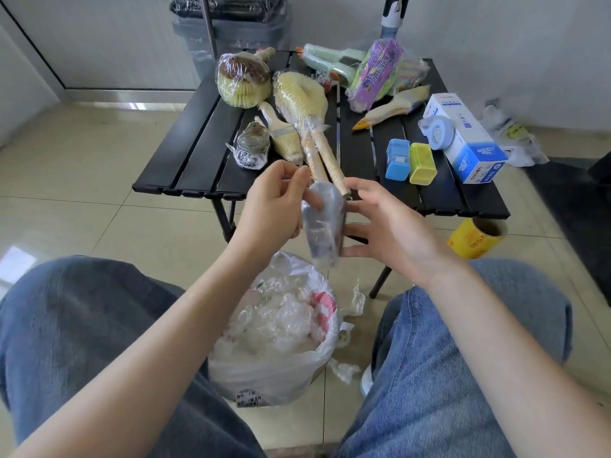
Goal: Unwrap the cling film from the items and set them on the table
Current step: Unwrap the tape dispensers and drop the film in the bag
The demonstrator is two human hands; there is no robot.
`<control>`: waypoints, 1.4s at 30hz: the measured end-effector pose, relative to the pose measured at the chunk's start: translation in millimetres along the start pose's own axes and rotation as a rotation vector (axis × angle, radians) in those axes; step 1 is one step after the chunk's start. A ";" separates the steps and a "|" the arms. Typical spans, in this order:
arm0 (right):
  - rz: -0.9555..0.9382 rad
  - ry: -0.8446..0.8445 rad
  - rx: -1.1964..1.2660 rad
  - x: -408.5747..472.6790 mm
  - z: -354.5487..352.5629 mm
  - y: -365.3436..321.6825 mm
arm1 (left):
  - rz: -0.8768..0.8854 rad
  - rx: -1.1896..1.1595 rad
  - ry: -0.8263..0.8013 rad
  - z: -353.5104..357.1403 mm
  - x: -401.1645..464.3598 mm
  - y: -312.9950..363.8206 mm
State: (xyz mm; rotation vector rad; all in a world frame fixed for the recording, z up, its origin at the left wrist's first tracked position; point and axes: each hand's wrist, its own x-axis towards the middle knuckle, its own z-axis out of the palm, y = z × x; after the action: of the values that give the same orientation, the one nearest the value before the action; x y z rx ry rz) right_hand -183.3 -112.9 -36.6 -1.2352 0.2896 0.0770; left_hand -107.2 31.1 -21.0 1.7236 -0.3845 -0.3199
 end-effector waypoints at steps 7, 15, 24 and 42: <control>-0.067 0.101 -0.337 7.6 26.6 4.4 | 0.100 0.054 0.003 6.6 -8.4 0.1; -0.195 0.218 -0.166 4.4 25.7 1.1 | 0.041 -0.059 0.233 -10.7 1.9 -1.6; -0.206 0.269 -0.146 3.3 22.3 -0.9 | -0.069 0.092 -0.015 -14.0 0.0 -8.2; -0.137 0.348 -0.215 7.9 16.5 6.3 | -0.139 -0.144 -0.048 -5.6 -7.0 -3.1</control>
State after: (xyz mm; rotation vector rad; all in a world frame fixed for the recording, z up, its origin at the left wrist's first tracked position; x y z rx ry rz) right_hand -174.2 -96.1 -39.5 -1.4785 0.5071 -0.2334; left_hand -111.0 39.6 -23.1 1.6064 -0.2703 -0.4789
